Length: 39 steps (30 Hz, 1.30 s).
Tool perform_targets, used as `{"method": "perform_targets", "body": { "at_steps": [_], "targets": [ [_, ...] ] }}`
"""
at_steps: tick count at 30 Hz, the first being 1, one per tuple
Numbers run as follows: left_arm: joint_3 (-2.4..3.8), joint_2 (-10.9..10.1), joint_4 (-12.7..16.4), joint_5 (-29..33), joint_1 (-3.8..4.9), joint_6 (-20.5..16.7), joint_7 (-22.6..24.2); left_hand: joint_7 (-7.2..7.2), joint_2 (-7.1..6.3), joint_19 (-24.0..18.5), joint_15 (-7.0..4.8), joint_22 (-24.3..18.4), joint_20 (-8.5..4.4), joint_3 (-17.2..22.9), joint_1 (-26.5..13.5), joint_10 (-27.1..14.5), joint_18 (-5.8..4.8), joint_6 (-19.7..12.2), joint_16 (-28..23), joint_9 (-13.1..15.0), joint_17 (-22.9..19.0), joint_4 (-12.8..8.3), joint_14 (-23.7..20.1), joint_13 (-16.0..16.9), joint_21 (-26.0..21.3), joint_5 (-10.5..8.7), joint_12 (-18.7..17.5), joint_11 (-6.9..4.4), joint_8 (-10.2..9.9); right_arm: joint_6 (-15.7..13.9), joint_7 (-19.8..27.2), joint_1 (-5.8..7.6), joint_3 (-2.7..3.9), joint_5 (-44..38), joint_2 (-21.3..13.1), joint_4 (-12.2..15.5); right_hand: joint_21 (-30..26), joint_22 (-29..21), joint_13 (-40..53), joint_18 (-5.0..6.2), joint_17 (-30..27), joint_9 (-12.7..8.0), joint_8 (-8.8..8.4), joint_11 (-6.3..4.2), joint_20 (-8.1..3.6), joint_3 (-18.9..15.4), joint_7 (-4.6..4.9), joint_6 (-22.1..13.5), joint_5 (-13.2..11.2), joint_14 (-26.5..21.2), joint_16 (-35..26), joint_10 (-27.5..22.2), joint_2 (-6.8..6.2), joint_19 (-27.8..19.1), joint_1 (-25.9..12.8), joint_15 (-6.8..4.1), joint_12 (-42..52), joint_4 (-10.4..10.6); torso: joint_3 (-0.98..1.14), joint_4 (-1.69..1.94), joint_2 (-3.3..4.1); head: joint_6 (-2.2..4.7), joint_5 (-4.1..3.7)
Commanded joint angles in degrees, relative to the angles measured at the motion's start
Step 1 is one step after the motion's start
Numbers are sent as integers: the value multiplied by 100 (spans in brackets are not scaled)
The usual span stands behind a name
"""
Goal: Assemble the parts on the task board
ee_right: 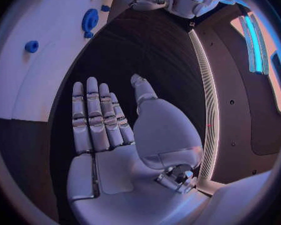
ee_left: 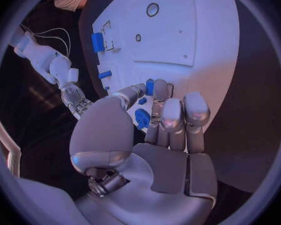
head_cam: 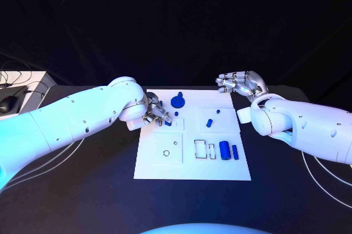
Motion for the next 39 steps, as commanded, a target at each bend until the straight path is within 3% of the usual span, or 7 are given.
{"method": "perform_targets", "body": {
  "at_steps": [1,15,20,28,39],
  "targets": [
    [0,21,-3,-85,-2,146,-18,-56,-7,2,-14,7,-28,766,30,28,-52,76,-1,866,3,-809,19,-5,29,18,-38,-16,-21,79,47,0,2,-16,3,2,9,-9,-8,-81,-8,-4,-30,11,-2,33,4,-46,34,-28,-21,-31,-2,-50,-32,0,-28,13,2,0,0,-1,-7],
    [-17,127,-85,-62,-3,44,-13,-121,17,29,-31,31,-51,640,-44,84,-76,193,31,882,25,-796,34,9,53,90,-23,-46,-54,82,44,0,2,-16,-1,14,7,-16,-7,-81,-8,-4,-29,12,0,31,5,-48,38,-32,-23,-36,-3,-52,-30,1,-27,12,-1,-5,8,3,-3],
    [-24,145,-90,-50,-4,23,0,-168,60,51,-54,52,-86,525,-76,141,-120,354,81,1013,40,-785,41,187,71,93,-88,-75,-252,81,44,0,2,-16,-6,20,7,-16,-7,-81,-8,-4,-29,12,0,31,5,-48,38,-32,-23,-36,-3,-52,-30,1,-27,12,-1,-2,6,-9,-12],
    [-28,155,-80,-37,-4,41,7,-231,99,76,-66,80,-103,330,-66,254,-148,535,144,1106,74,-742,52,298,97,86,-174,-102,-373,78,43,0,2,-16,-13,25,7,-16,-7,-81,-8,-4,-29,12,0,31,5,-48,38,-32,-23,-36,-3,-52,-30,1,-27,12,-1,2,0,-24,-17],
    [-44,196,-100,-37,-11,-60,62,-313,198,86,-71,68,-105,52,-49,419,-177,755,247,1154,153,-707,76,372,80,80,-247,-133,-416,81,43,0,2,-17,-13,27,7,-16,-7,-81,-9,-4,-30,12,1,37,5,-49,78,-34,-25,-34,-5,-52,-28,1,-27,8,-5,-4,3,-22,-24]
  ]
}}
